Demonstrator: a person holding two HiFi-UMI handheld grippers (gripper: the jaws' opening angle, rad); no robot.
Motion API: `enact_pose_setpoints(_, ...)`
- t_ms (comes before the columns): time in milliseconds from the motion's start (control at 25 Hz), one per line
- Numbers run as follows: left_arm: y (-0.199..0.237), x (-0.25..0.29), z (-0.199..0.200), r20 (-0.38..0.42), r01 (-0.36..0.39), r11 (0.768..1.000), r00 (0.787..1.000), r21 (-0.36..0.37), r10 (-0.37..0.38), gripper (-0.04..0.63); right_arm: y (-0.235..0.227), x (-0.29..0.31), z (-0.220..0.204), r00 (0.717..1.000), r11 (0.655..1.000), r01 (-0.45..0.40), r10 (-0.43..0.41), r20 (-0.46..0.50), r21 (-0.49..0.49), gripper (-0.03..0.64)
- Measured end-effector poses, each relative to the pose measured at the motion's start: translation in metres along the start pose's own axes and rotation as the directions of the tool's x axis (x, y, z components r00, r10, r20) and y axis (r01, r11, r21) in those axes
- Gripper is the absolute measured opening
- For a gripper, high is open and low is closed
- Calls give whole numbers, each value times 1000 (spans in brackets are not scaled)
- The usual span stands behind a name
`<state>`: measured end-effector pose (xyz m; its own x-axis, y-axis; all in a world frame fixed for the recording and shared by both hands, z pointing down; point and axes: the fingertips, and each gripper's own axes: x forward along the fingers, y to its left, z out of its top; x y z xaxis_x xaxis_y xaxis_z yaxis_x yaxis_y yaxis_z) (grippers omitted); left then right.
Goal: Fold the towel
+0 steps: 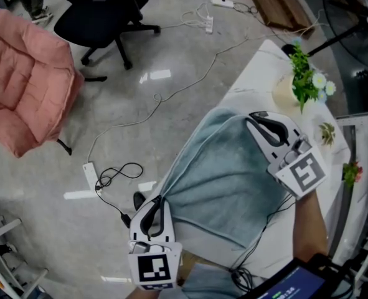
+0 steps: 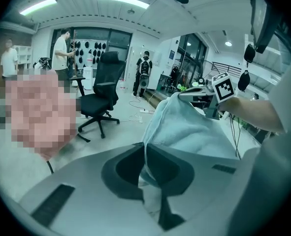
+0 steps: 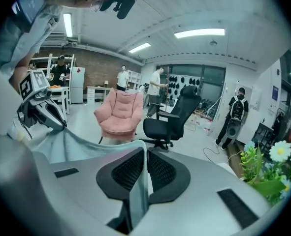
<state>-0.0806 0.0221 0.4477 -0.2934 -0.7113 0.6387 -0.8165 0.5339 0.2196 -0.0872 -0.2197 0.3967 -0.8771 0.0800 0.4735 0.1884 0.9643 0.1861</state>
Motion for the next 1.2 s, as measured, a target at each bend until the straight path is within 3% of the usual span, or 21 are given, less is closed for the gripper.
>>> enact_pose_setpoints(240, 0, 2, -9, -19, 9, 1000, 1000, -12, -9, 83, 4, 9, -15, 997, 999, -48, 47, -69, -1, 64)
enact_pose_setpoints(440, 10, 3, -15, -17, -23, 1000, 1000, -6, 23, 56, 3, 20, -14, 994, 998, -58, 55, -90, -37, 35)
enact_pose_setpoints(720, 8, 6, -17, -22, -2, 1000, 1000, -6, 2, 14, 9, 14, 20, 997, 997, -68, 69, 36, -30, 31)
enact_pose_setpoints(840, 10, 3, -16, -16, -3, 1000, 1000, -15, 3, 14, 5, 15, 14, 998, 997, -68, 68, 0, -27, 32)
enact_pose_setpoints(1200, 14, -7, -8, 13, -22, 999, 1000, -48, 23, 14, 3, 26, 30, 998, 996, -62, 64, 26, -65, 31)
